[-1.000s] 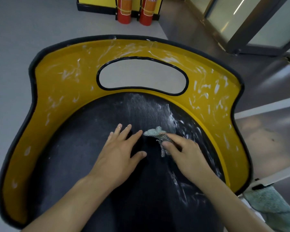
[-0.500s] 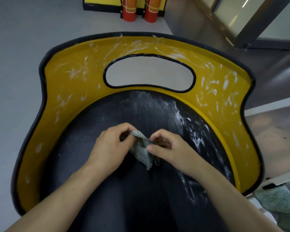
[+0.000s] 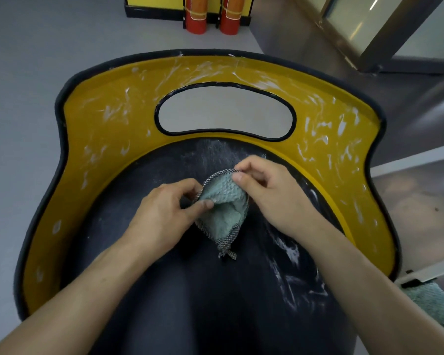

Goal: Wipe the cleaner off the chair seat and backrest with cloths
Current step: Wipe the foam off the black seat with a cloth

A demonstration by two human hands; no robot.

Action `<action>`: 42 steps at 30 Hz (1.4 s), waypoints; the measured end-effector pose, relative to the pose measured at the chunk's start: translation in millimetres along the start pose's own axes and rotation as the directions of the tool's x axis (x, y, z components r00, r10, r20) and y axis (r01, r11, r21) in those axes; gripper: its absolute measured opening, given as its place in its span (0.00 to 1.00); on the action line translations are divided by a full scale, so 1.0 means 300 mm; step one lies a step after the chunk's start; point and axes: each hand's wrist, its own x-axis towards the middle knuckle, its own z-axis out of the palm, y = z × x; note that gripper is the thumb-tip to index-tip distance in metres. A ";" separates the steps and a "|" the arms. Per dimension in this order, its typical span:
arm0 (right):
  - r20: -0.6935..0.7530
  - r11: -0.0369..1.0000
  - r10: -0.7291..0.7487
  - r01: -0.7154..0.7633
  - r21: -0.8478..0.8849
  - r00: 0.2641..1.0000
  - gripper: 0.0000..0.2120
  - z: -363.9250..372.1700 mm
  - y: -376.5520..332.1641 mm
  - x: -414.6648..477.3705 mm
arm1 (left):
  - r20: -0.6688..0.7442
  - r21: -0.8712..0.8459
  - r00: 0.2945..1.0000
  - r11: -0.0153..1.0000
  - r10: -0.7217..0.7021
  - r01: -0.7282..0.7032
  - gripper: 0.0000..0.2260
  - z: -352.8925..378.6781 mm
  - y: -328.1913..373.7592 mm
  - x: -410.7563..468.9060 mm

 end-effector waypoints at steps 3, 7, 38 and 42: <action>-0.044 0.997 -0.039 0.035 -0.069 0.998 0.05 -0.016 -0.009 0.025 | -0.074 -0.006 0.996 0.998 0.054 -0.055 0.09 -0.022 0.017 0.009; -0.136 0.995 -0.073 0.063 -0.080 0.988 0.05 -0.032 -0.034 0.068 | -0.190 -0.036 0.977 0.993 0.100 -0.109 0.13 -0.039 0.049 0.020; 0.152 0.962 0.259 -0.241 -0.126 0.954 0.10 -0.127 0.127 -0.081 | 0.166 0.098 0.982 0.990 0.085 -0.102 0.10 -0.145 0.042 0.017; 0.329 0.932 0.354 -0.303 -0.198 0.875 0.18 -0.090 0.180 -0.169 | 0.567 0.336 0.809 0.940 -0.155 -0.055 0.08 -0.074 -0.010 -0.018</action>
